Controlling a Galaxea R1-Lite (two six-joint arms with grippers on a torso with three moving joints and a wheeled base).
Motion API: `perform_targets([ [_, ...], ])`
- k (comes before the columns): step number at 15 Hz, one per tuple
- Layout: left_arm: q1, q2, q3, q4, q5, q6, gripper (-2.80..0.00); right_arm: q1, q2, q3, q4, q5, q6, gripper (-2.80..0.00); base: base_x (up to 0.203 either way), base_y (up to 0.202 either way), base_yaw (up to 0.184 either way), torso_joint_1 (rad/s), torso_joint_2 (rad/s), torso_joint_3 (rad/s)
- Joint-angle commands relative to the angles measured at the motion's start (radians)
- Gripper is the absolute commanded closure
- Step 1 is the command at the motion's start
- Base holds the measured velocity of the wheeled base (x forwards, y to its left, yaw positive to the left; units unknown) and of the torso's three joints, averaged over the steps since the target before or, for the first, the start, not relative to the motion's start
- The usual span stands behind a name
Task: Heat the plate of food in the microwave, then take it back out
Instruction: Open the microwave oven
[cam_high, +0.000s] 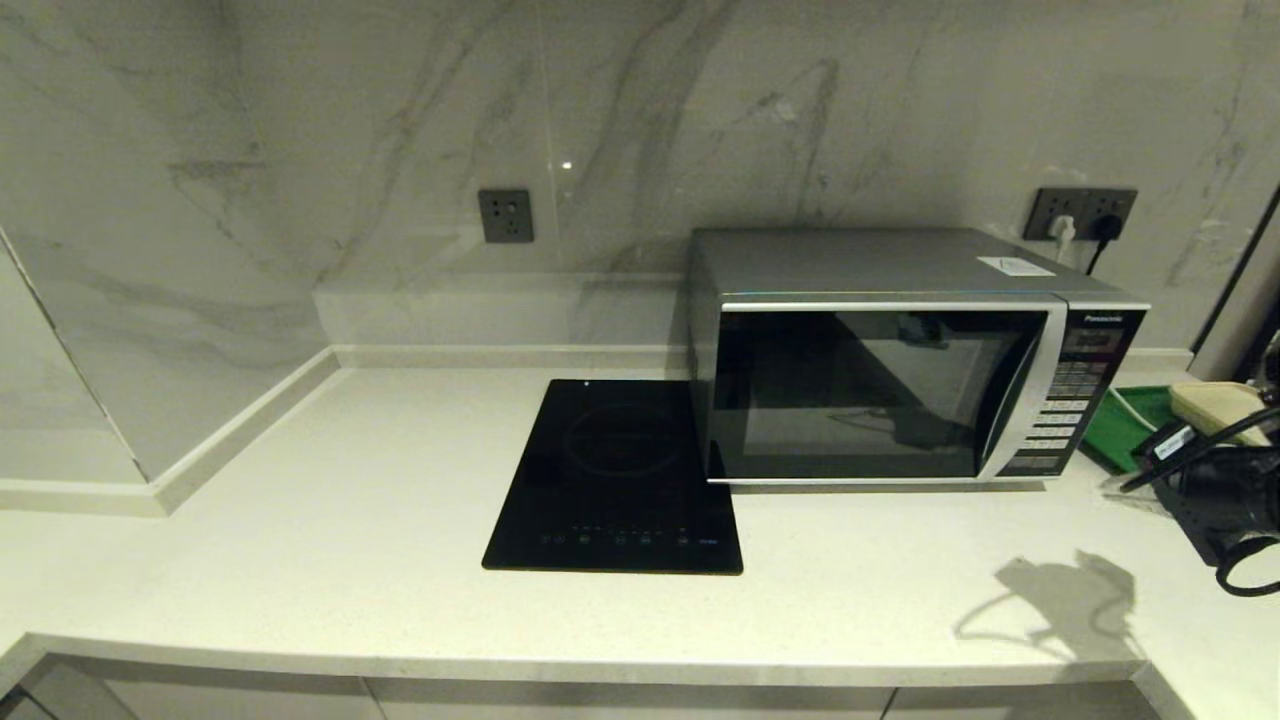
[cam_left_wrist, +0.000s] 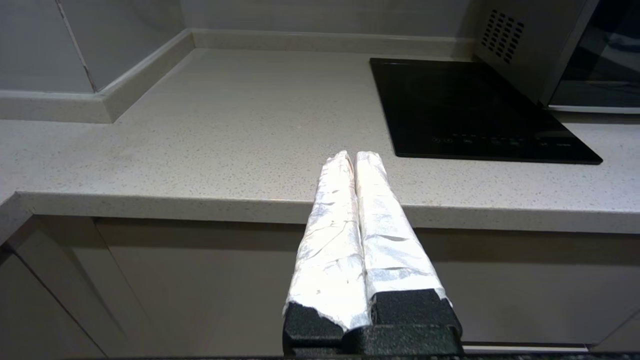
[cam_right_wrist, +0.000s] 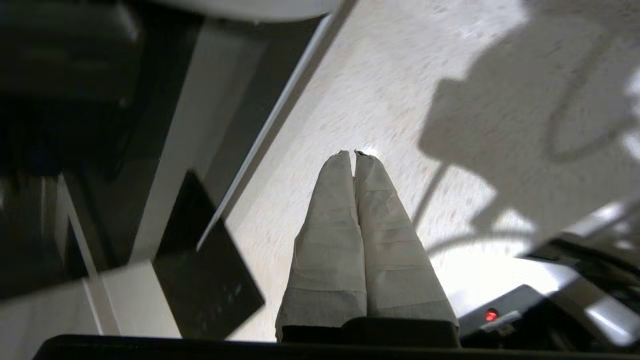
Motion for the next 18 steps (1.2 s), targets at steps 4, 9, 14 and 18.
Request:
perform_targets([
  [4, 0.001, -0.001, 0.000, -0.001, 0.000, -0.001, 0.00, -0.056, 0.339, 0.016, -0.266, 0.011, 0.066, 0.00, 0.000, 0.000, 0.000, 0.000, 0.00, 0.000],
  [9, -0.001, -0.001, 0.000, -0.001, 0.000, -0.001, 0.00, -0.070, 0.519, 0.014, -0.565, 0.011, 0.144, 0.00, 0.000, 0.000, 0.000, 0.000, 0.00, 0.000],
  [14, 0.001, 0.000, 0.000, -0.001, 0.000, -0.001, 0.00, -0.091, 0.556, 0.013, -0.724, 0.109, 0.230, 0.00, 0.000, 0.000, 0.000, 0.000, 0.00, 0.000],
  [18, -0.001, -0.001, 0.000, -0.001, 0.000, -0.001, 0.00, -0.094, 0.574, -0.018, -0.758, 0.127, 0.246, 0.00, 0.000, 0.000, 0.000, 0.000, 0.00, 0.000],
])
